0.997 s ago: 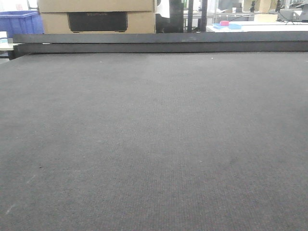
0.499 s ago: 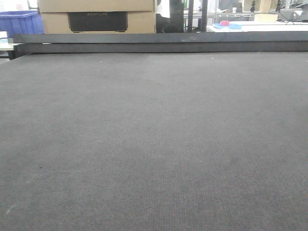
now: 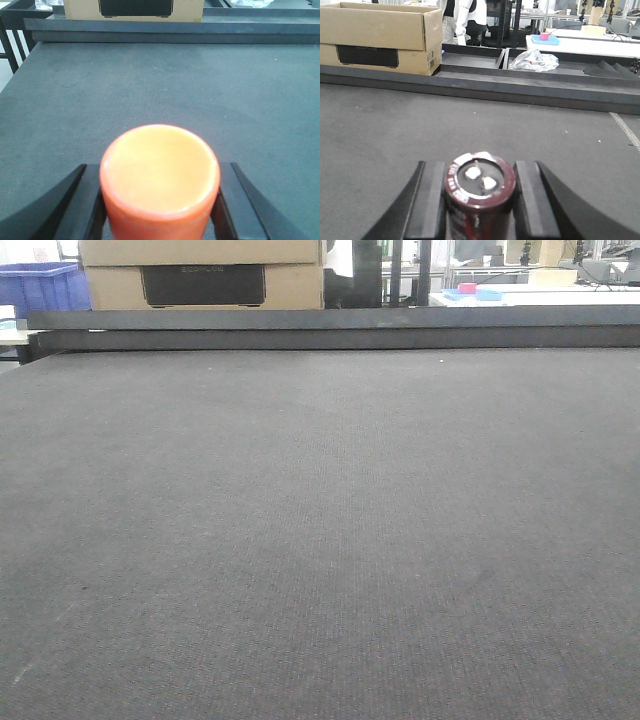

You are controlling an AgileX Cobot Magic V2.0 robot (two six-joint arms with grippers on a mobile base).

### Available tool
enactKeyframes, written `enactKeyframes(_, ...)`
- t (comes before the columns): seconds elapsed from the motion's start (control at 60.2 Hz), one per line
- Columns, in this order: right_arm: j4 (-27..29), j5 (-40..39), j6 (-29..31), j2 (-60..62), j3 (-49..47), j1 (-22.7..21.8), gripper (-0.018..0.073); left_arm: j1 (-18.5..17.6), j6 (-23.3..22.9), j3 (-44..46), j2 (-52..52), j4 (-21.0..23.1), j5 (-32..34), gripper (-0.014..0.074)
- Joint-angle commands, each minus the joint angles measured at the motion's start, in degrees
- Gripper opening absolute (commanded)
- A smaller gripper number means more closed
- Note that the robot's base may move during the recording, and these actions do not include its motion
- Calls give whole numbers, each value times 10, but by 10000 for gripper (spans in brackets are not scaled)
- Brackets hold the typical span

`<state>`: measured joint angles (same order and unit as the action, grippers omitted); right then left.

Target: Place cylindrical capacitor in blue bin on shelf

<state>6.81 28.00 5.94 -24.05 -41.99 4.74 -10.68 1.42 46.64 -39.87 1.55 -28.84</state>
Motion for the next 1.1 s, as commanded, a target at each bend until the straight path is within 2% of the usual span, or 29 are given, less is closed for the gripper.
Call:
enactKeyframes(0.0,-4,-14,2,2,0,-1,-109,-3,1,0,2,3,18,-111)
enactKeyframes(1.08,-4,-14,2,2,0,-1,-109,-3,1,0,2,3,17,-111)
